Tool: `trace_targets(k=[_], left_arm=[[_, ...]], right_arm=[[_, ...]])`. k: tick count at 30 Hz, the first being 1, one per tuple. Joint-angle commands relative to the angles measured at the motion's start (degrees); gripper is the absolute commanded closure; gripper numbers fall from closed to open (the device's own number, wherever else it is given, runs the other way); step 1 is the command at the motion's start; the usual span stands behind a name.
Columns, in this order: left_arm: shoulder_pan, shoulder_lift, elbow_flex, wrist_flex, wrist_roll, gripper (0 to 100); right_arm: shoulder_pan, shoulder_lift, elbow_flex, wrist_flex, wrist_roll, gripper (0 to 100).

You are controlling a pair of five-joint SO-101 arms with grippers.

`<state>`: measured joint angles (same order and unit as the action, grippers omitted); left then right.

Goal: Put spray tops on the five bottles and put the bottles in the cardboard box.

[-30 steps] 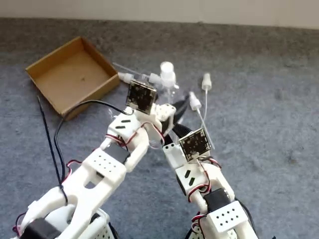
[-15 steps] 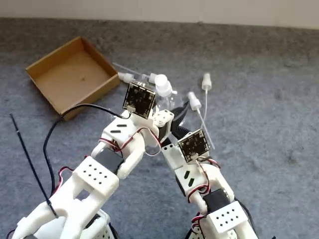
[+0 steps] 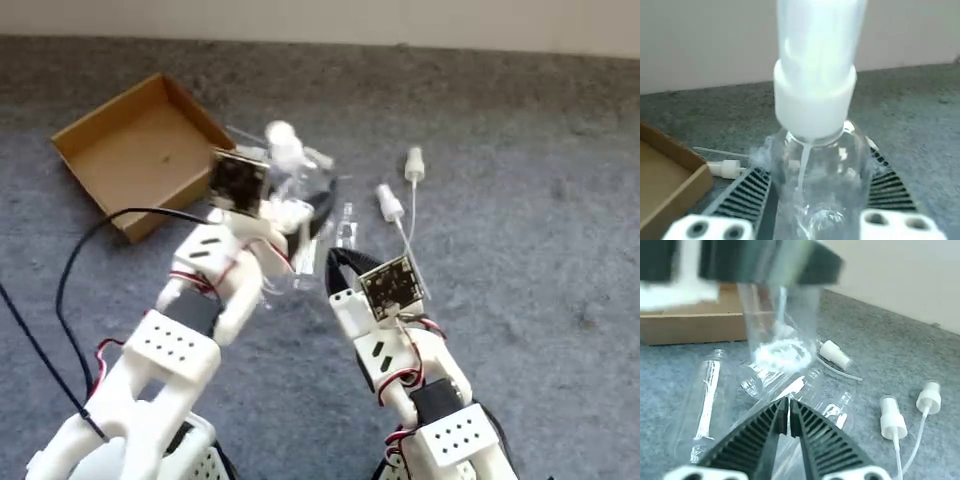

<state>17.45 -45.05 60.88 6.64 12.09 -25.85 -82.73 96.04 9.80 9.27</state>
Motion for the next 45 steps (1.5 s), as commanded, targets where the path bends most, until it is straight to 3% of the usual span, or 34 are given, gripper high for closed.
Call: trace_targets(k=[1,7,15,36,45], left_arm=[[-6.90,-2.51,-5.93,-1.93,-2.20,93],[-16.66,2.33,-11.56,-6.33,-6.68,93],[-27.03,26.33,-28.79,-6.42,-6.68,93],[-32.92,83.03,-81.10,-6.51,-6.86,93],[-35.21,97.10,-96.40,-6.15,-6.86,93]], right_arm=[[1.19,-0.57,9.45,0.22,-0.09,99.3],[1.27,-0.31,9.45,0.31,-0.09,99.3],[1.27,-0.57,9.45,3.03,-0.09,99.3],[1.27,-0.31,9.45,3.56,-0.09,99.3],[1.27,-0.31,9.45,3.56,-0.09,99.3]])
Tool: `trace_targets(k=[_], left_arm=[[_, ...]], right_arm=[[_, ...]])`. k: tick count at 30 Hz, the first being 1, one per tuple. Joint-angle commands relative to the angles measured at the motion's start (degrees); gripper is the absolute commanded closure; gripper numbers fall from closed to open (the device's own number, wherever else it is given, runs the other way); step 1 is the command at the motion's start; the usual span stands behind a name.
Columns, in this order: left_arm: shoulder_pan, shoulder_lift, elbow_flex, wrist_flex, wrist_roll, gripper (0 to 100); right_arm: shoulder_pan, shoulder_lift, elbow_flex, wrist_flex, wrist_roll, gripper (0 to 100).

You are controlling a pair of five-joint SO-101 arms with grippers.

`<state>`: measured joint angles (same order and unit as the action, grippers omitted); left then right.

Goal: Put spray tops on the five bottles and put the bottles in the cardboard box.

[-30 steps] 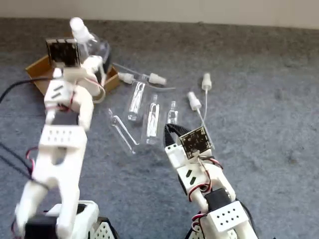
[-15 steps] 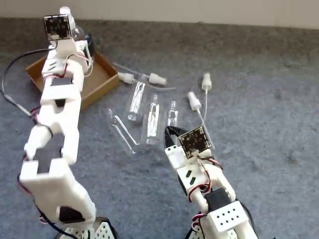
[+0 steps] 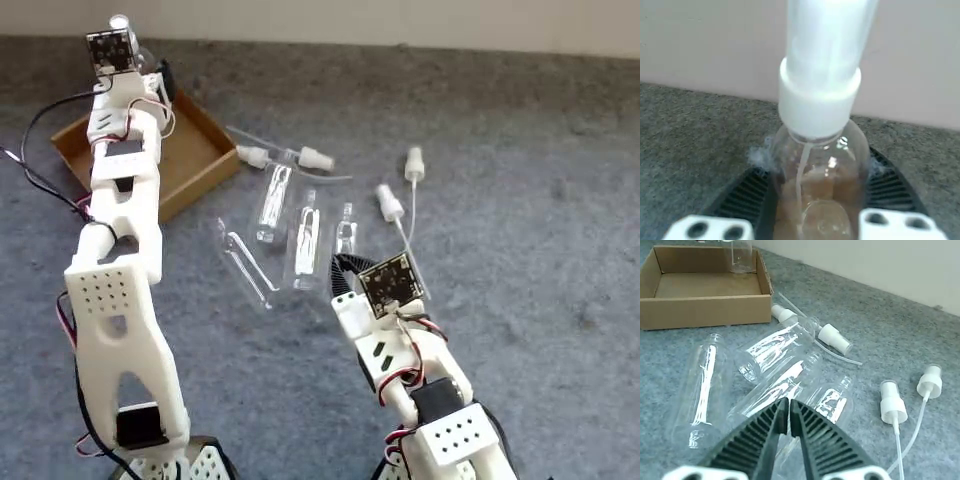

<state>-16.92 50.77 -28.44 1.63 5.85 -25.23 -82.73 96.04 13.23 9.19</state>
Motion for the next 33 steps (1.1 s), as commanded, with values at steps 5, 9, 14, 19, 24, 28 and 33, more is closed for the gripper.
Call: trace_targets(k=[5,9,14,19,24,28,33], left_arm=[[-0.57,2.86,-7.43,-1.14,-0.62,93],[-0.48,3.03,-7.34,-1.14,-0.53,93],[-0.48,3.03,-7.08,-1.05,-0.53,93],[-0.48,3.03,-4.88,-1.05,-0.53,93],[-0.48,3.03,-4.18,-1.14,-0.53,93],[-0.48,3.03,-4.18,-1.05,-0.53,93],[-0.48,3.03,-3.91,-0.97,-0.53,88]], right_arm=[[0.66,-0.31,9.45,0.13,0.00,99.3],[0.66,-0.31,9.45,0.13,0.00,99.3],[0.66,-0.31,9.45,0.13,0.00,99.3],[0.66,-0.31,9.45,0.13,0.00,99.3],[0.66,-0.22,9.45,0.13,0.09,99.3],[0.66,-0.22,9.45,0.13,0.09,99.3],[0.66,-0.22,9.45,0.22,0.09,99.3]])
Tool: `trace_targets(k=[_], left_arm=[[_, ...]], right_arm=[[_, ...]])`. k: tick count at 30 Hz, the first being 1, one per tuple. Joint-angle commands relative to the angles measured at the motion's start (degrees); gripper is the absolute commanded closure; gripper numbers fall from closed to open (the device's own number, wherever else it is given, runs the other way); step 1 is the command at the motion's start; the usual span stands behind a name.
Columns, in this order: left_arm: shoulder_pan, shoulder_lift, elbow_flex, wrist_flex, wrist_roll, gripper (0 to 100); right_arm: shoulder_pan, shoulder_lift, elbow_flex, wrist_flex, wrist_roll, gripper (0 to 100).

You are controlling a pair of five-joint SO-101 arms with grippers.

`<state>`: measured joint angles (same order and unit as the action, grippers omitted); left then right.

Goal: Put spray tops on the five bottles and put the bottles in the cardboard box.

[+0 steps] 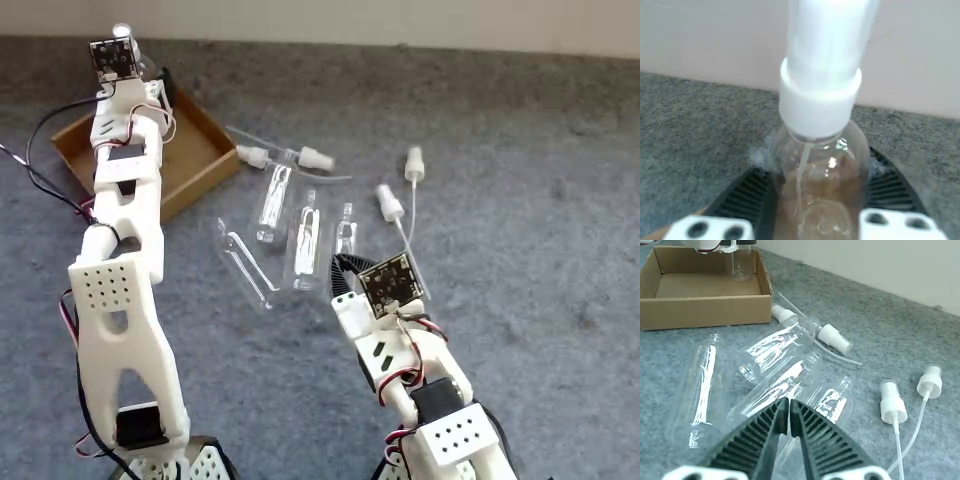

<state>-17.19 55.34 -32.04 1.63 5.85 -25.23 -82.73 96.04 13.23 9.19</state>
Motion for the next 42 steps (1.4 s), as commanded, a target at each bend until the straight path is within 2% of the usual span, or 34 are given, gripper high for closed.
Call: trace_targets(k=[1,5,9,25,29,33,42], left_arm=[[-0.22,-1.54,0.48,-0.97,-0.53,85],[-0.22,-1.71,2.59,-1.05,-0.53,76],[-0.40,-1.80,2.95,-1.05,-0.53,73],[-0.48,-2.07,3.03,-0.88,-0.53,73],[-0.31,-2.15,2.59,3.25,-0.53,73],[-0.48,-3.82,3.21,4.13,-0.53,73],[-0.40,-12.53,12.79,4.13,-0.53,73]], right_arm=[[0.66,-0.22,9.45,0.22,0.09,99.3],[0.66,-0.22,9.45,0.22,0.09,99.3],[0.66,-0.22,9.45,0.22,0.09,99.3],[0.66,-0.22,9.45,0.92,0.09,99.3],[0.66,-0.48,9.45,2.24,0.09,99.3],[0.66,-0.48,9.45,2.33,0.09,99.3],[0.66,-0.31,9.45,2.42,0.09,99.3]])
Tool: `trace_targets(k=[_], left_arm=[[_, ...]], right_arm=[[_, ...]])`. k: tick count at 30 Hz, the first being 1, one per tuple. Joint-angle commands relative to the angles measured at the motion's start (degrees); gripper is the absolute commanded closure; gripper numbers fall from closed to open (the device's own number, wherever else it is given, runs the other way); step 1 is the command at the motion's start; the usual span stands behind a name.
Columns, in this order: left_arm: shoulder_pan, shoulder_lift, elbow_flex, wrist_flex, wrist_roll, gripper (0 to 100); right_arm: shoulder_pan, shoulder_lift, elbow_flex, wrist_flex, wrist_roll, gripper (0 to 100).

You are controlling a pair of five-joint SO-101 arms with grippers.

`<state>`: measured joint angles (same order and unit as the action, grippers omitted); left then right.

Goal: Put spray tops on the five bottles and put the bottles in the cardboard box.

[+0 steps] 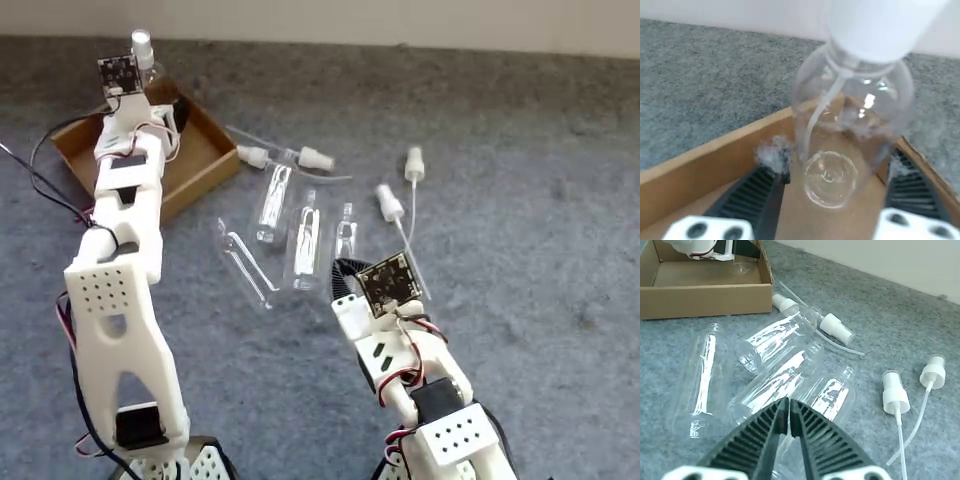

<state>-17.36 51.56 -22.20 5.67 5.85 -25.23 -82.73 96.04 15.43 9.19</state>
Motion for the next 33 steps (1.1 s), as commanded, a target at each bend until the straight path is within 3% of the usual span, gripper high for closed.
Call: trace_targets(k=[1,13,25,28,33], left_arm=[[-0.22,-10.07,4.26,0.09,-0.53,73],[-1.10,-28.00,22.20,0.09,-0.53,74],[-0.66,-59.21,49.71,0.09,-0.70,74],[0.57,-66.51,56.57,0.53,-6.07,74],[3.03,-78.46,63.60,13.63,-12.84,74]], right_arm=[[0.66,-0.31,9.45,0.22,0.09,99.3],[0.66,-0.31,9.45,0.31,0.09,99.3],[0.66,-0.31,9.45,0.40,0.18,99.3],[0.66,-0.31,9.45,0.40,0.18,99.3],[0.66,-0.31,9.45,0.40,0.18,99.3]])
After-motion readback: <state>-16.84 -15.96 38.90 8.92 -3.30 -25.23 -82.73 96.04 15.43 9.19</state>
